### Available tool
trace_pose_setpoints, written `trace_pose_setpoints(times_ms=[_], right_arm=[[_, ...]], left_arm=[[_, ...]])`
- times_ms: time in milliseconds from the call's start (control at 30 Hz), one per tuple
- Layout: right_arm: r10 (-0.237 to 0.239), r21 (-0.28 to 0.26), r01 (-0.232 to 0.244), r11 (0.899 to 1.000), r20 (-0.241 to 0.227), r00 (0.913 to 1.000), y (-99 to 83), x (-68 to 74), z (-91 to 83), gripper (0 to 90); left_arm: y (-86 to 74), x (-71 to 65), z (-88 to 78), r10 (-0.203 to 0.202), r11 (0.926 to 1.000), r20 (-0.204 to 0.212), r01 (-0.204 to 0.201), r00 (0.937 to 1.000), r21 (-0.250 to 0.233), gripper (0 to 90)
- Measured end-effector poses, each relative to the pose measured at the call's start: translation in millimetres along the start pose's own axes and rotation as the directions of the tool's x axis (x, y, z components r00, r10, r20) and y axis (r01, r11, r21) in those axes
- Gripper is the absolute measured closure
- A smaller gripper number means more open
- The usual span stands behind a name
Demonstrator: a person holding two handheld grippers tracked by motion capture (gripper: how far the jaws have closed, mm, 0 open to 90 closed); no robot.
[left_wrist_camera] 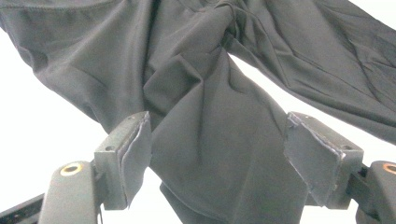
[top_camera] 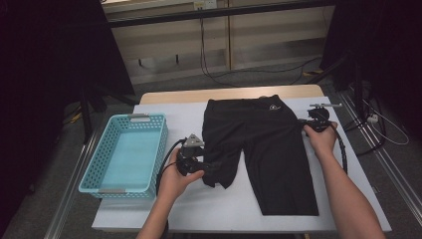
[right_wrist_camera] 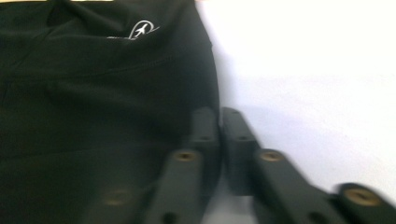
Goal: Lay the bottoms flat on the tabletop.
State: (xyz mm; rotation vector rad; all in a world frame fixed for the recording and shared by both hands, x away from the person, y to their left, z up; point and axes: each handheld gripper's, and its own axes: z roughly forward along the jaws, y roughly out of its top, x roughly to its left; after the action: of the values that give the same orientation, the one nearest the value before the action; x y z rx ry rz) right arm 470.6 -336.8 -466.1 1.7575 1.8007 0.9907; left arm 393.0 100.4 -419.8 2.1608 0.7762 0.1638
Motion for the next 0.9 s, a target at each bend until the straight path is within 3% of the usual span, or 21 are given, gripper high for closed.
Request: trace_pose_setpoints(times_ms=[33, 100, 167, 300, 600, 700, 900], right_arm=[[-0.01, 0.003, 0.01, 1.0, -0.006, 0.9999, -0.3, 1.1, -0.8, 74.7], [-0.048, 0.019, 0.048, 0.999, 0.036, 0.9982, 0.6, 6.4, -4.5, 60.5], [-0.091, 0.042, 0.089, 0.995, 0.034, 0.9953, 0.5, 10.8, -9.5, 59.9], [-0.099, 0.075, 0.098, 0.992, 0.007, 0.9951, -6.6, 18.1, -24.7, 53.5], [-0.133, 0.131, 0.134, 0.982, -0.013, 0.991, -42.2, 30.3, -67.5, 53.8], [-0.164, 0.157, 0.163, 0.974, -0.011, 0.9864, -54.2, 34.0, -79.7, 59.0], [-0.142, 0.182, 0.152, 0.971, -0.067, 0.9876, -73.5, 37.3, -105.7, 75.5]], left_arm=[[0.6, -0.1, 0.0, 0.006, 1.0, -0.003, -0.006, 1.0, 0.004, 24.4], [1.0, -0.7, 0.5, 0.006, 1.0, 0.0, -0.006, 1.0, 0.003, 24.4], [1.3, -1.1, 0.6, 0.0, 1.0, -0.001, 0.0, 1.0, -0.005, 24.4], [2.5, -0.9, -1.3, 0.007, 1.0, -0.003, -0.007, 1.0, -0.007, 24.3], [5.4, -3.1, -4.5, 0.026, 0.9996, 0.003, -0.026, 0.9997, -0.012, 24.3], [6.4, -3.7, -5.3, 0.029, 0.9994, -0.002, -0.029, 0.9996, -0.017, 24.2], [8.5, -6.8, -5.9, 0.036, 0.9992, 0.002, -0.036, 0.9993, -0.019, 24.2]])
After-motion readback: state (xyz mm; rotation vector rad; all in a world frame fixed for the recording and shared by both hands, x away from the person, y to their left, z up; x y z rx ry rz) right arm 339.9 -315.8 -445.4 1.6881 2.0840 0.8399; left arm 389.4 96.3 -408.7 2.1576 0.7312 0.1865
